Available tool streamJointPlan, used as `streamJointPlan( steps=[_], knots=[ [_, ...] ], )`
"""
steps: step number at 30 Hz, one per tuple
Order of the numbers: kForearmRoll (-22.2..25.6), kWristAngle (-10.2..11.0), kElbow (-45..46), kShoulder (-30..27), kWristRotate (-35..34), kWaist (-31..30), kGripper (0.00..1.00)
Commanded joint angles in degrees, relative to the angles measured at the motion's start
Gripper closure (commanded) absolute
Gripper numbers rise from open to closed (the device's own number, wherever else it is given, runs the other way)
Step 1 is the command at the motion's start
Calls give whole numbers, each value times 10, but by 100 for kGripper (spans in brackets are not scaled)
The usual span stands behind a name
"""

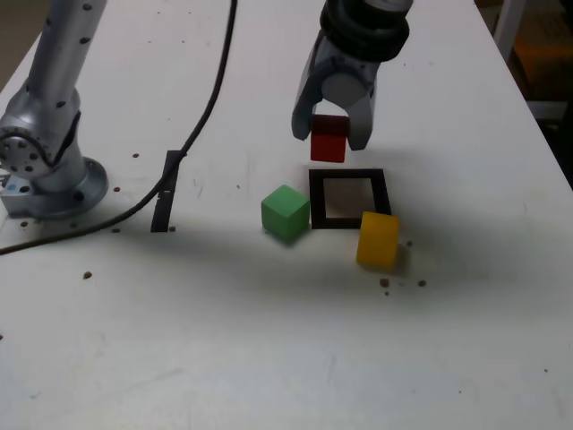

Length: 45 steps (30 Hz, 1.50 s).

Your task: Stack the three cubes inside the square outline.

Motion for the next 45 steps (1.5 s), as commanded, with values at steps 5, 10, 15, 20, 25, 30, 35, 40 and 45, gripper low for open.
streamJointPlan(
  steps=[5, 10, 15, 20, 25, 30, 35, 40, 45],
  knots=[
    [-7, -10, -2, -6, -33, -30, 63],
    [-19, -14, 0, 2, -56, -47, 63],
    [-43, -21, 7, 20, -84, -59, 63],
    [-64, -25, 12, 39, -108, -62, 63],
    [-83, -23, 12, 53, -137, -61, 63],
    [-98, -19, 11, 61, -165, -54, 62],
    [-97, -8, 16, 61, -175, -39, 62],
    [-91, 3, 28, 55, -176, -26, 62],
    [-90, 5, 41, 52, -173, -20, 62]
  ],
)
